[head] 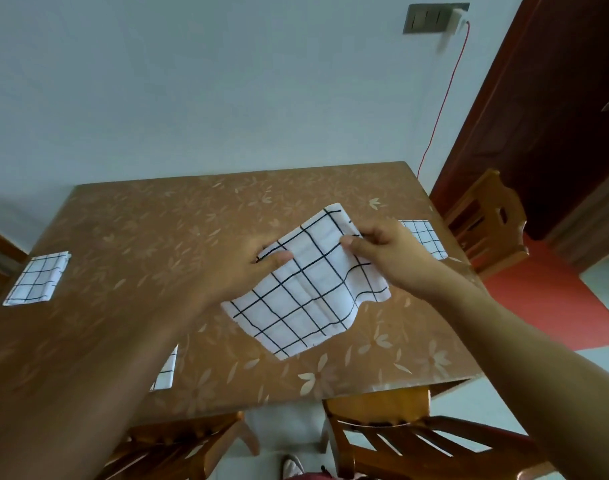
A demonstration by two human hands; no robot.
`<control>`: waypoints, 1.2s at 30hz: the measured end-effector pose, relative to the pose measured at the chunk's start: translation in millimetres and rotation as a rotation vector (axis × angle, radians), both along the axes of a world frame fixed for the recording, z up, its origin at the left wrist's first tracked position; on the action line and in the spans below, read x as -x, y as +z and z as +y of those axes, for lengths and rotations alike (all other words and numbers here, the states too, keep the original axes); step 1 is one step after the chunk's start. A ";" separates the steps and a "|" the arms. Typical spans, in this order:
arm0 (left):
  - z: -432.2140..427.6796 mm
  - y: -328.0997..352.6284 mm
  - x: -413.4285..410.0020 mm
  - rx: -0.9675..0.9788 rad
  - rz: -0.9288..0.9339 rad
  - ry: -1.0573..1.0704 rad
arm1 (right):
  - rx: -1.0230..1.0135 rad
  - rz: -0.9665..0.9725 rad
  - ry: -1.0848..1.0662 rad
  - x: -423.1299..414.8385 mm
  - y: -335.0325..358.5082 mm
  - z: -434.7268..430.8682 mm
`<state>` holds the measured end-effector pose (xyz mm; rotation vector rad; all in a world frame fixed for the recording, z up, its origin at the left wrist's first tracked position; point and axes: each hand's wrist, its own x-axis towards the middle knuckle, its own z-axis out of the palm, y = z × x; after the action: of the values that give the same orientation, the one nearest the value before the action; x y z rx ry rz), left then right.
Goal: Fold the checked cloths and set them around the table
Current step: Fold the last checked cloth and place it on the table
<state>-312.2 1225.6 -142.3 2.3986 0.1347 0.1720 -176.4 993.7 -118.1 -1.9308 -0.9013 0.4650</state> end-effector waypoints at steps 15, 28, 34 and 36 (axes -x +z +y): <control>18.7 -47.4 36.0 1.051 -0.099 0.359 | -0.121 0.533 -0.159 -11.4 -36.1 -1.8; 34.4 -76.8 54.8 0.780 0.035 0.487 | -0.244 0.728 -0.394 30.2 -83.0 32.8; 39.6 -71.5 44.7 0.588 -0.009 0.436 | -0.225 0.775 -0.428 38.1 -94.4 26.3; 41.4 -70.0 40.4 0.607 -0.013 0.401 | -0.245 0.820 -0.440 33.6 -96.8 19.6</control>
<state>-352.6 1267.0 -212.3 1.7440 0.5770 0.2860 -209.9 1013.2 -214.9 -1.4432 0.0027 0.7530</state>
